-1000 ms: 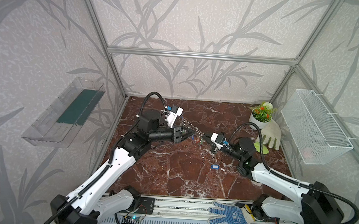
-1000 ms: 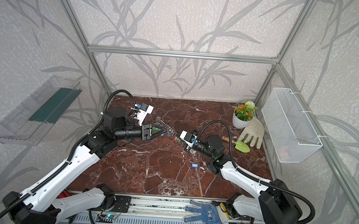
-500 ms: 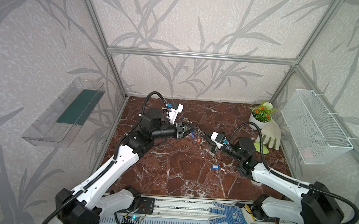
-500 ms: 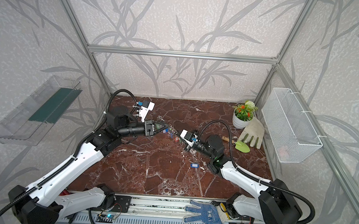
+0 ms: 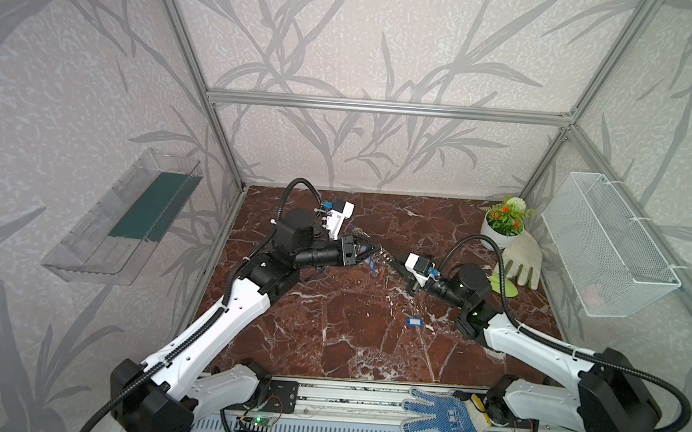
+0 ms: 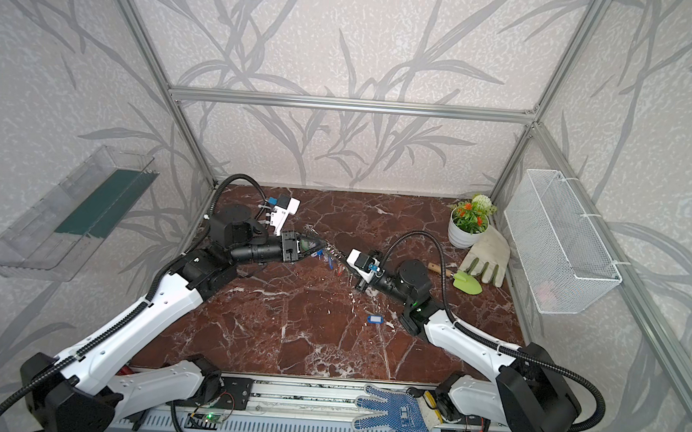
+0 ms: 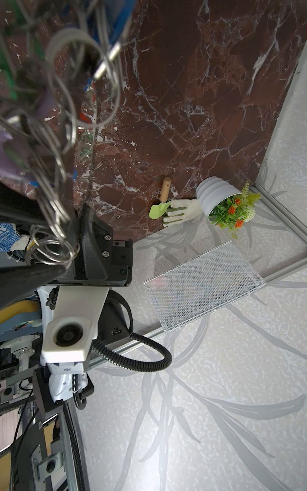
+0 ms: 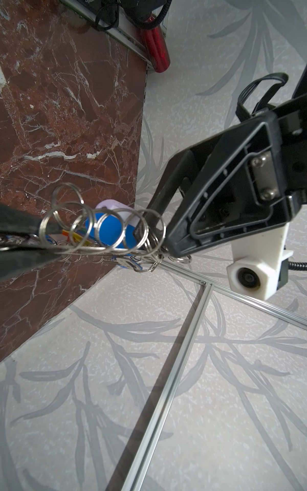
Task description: Put the keys on the keyring
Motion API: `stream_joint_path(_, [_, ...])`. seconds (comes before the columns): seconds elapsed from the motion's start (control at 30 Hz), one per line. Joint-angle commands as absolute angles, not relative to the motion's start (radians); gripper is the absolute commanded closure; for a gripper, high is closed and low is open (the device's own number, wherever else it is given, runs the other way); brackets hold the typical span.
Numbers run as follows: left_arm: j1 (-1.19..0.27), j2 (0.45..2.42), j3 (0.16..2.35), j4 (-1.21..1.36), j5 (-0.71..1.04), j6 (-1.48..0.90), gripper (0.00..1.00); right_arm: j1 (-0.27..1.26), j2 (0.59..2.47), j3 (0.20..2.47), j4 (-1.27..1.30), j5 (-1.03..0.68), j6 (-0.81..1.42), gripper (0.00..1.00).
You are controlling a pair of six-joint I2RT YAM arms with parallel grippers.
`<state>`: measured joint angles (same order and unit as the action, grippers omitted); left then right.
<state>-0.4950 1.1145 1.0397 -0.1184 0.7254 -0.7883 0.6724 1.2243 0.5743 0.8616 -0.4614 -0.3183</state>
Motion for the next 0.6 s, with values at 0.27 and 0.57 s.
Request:
stream_joint_path(0.27, [-0.494, 1.122, 1.000, -0.031, 0.697, -0.868, 0.85, 0.677, 1.215, 0.598, 0.981, -0.488, -0.308, 1.00])
stream_joint_path(0.57, [-0.494, 1.124, 0.978, 0.018, 0.685, -0.940, 0.94, 0.677, 1.215, 0.592, 0.980, -0.482, -0.312, 1.00])
